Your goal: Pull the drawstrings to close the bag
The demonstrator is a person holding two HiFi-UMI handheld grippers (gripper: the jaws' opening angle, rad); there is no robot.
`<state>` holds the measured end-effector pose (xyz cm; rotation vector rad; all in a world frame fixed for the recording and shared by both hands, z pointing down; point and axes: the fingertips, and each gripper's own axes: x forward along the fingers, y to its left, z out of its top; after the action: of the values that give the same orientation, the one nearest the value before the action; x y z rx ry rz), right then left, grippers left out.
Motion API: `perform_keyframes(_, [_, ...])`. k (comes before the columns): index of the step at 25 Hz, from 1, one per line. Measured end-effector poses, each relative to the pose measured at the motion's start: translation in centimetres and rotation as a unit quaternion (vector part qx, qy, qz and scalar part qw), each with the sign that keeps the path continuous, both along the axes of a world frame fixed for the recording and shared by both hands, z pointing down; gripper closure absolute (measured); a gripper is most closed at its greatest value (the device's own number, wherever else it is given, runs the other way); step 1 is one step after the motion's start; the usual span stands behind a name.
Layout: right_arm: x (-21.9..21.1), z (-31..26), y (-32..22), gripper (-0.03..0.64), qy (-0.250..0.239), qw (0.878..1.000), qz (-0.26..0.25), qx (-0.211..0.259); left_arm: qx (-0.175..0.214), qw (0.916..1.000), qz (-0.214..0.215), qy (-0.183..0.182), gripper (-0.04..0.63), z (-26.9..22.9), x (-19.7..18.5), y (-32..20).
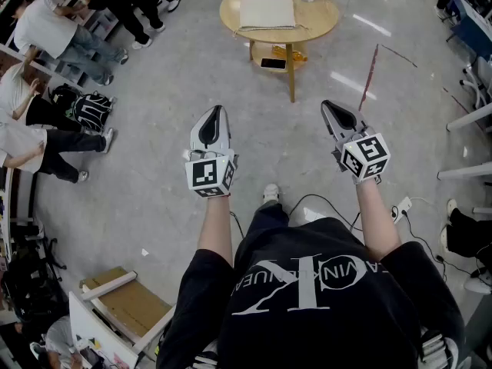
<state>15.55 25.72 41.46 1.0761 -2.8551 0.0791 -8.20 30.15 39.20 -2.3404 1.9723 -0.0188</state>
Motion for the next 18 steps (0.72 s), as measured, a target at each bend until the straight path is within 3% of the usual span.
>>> perform_keyframes(12, [-2.9, 1.5, -5.2, 0.595, 0.003, 1.0, 0.019, -0.022, -0.027, 0.9995, 0.009, 0.01, 0.577, 2.0, -3.4, -6.1])
perform_keyframes(18, [-4.6, 1.9, -8.0, 0.592, 0.006, 0.999, 0.033, -0.026, -0.025, 0.9989, 0.035, 0.017, 0.574, 2.2, -4.7, -9.8])
